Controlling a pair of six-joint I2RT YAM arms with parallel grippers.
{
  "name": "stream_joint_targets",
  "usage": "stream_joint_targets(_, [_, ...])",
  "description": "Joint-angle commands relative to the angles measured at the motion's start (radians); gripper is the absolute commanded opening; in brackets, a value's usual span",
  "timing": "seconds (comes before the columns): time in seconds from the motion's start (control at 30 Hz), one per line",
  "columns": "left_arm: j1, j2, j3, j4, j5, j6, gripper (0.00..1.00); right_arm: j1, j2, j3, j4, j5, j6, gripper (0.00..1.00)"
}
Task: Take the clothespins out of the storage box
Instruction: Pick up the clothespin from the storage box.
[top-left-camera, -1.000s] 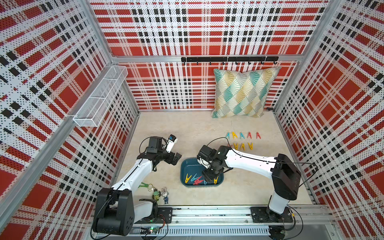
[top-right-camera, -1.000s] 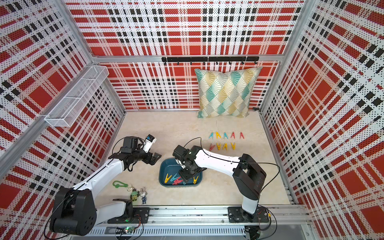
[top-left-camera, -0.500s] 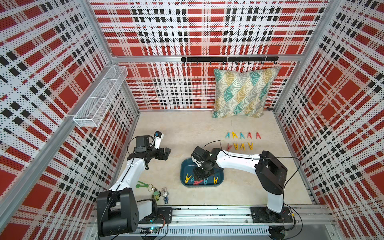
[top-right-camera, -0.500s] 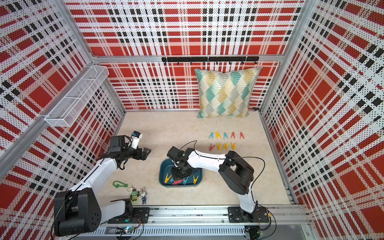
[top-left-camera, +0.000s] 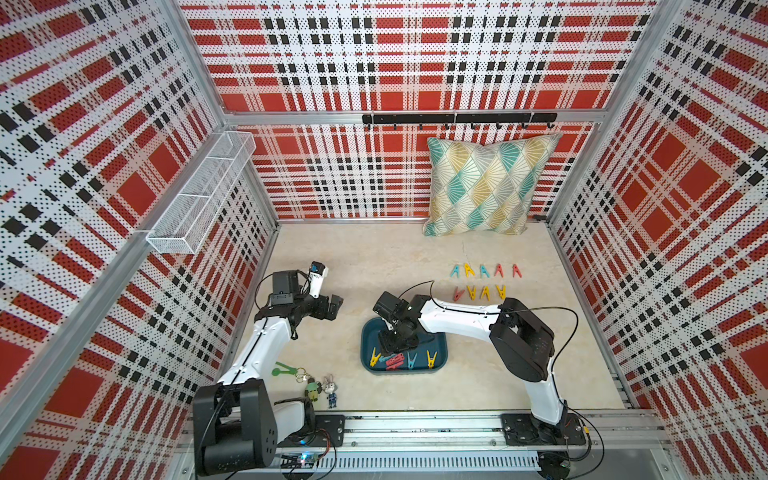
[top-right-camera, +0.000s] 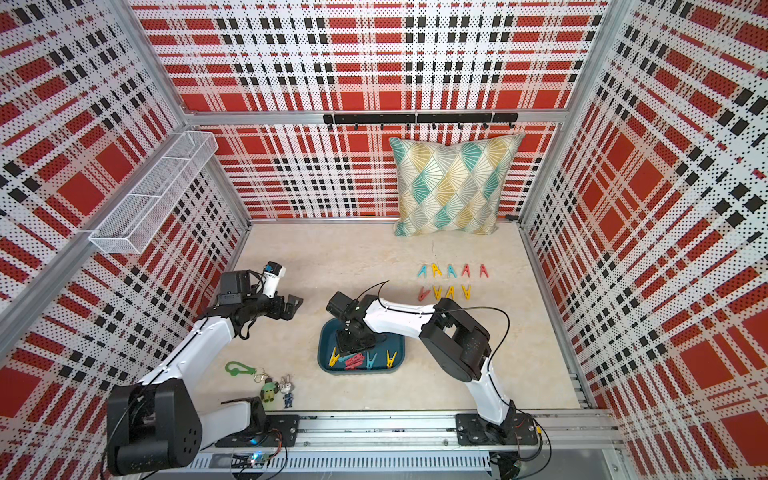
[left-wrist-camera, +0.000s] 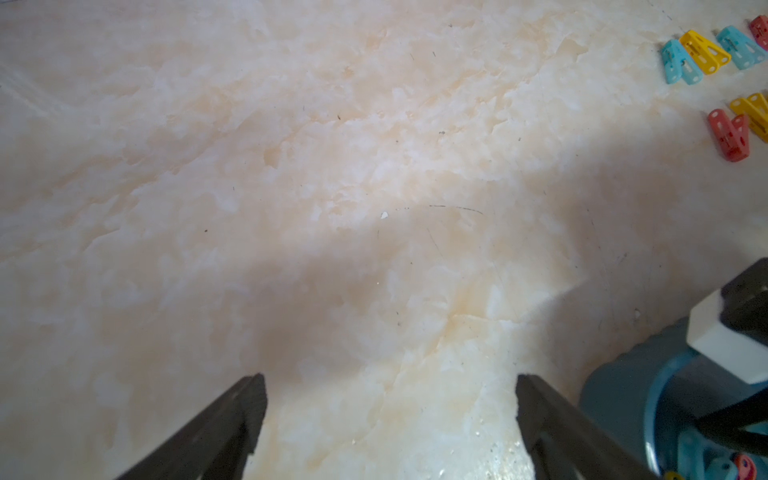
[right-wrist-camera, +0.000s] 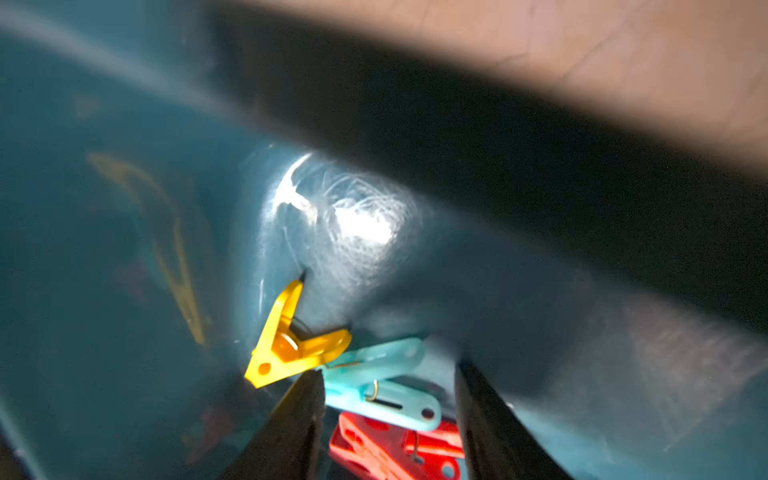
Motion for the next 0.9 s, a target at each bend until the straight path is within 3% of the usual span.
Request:
stream_joint_targets(0.0, [-0.003,-0.025,0.002,0.014,0.008,0.005,1.00,0.004,0.049,0.013,-0.068,0.054,0.027,0.52])
stream_joint_targets(0.3, [-0.004,-0.030,0.004,0.016,0.003,0.005,1.00,-0.006,0.060,0.050,-0.075,0.127,0.032,0.31])
stream_joint_targets(0.87, [-0.022,-0.025,-0.003,0.018,-0.009,0.008,1.00,-0.021,0.053,0.119,-0.081,0.205,-0.006,0.14])
